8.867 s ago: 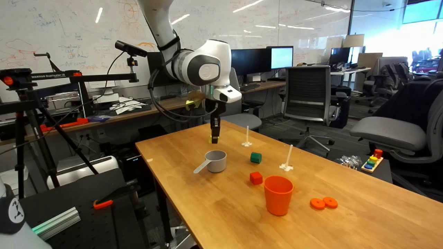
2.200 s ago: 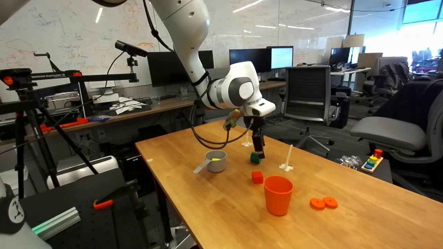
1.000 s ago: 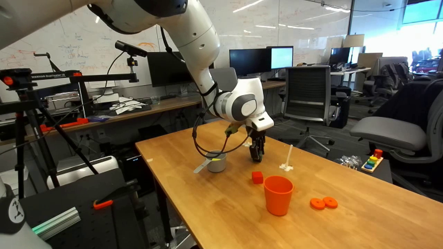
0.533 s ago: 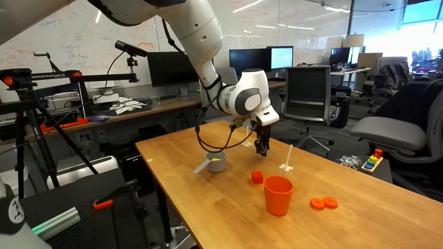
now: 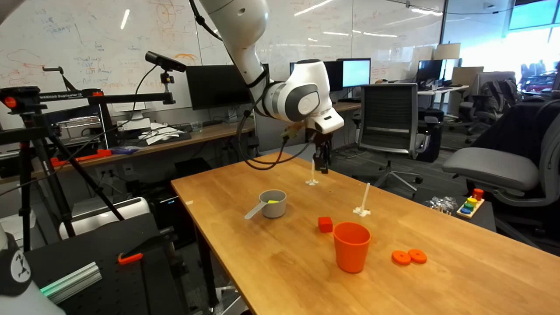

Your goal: Get the yellow, green and orange blocks from the table and put them in the gray pot

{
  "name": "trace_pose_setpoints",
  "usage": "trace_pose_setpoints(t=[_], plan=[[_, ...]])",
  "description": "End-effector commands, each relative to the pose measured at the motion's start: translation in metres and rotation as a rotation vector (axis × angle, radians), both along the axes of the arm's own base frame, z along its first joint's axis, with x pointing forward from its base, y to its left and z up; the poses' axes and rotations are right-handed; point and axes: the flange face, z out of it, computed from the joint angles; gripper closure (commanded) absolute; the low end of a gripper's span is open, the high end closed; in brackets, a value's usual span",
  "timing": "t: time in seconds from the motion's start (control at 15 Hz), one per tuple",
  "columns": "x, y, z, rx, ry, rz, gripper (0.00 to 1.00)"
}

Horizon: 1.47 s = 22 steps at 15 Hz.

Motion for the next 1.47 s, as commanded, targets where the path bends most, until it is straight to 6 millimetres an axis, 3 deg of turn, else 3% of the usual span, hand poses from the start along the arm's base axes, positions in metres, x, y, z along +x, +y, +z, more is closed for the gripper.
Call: trace_pose_setpoints(t=[0.0, 0.33, 0.8, 1.07, 1.4], plan=[[-0.049, 0.022, 0.035, 0.021, 0.03, 0.107, 0.82], [-0.108, 0.035, 0.04, 0.025, 0.107, 0.198, 0.82], [-0.174, 0.0, 0.002, 0.003, 0.252, 0.194, 0.82], [-0.188, -0.017, -0.011, -0.025, 0.258, 0.209, 0.82], [-0.184, -0.019, -0.014, -0.046, 0.215, 0.235, 0.82]])
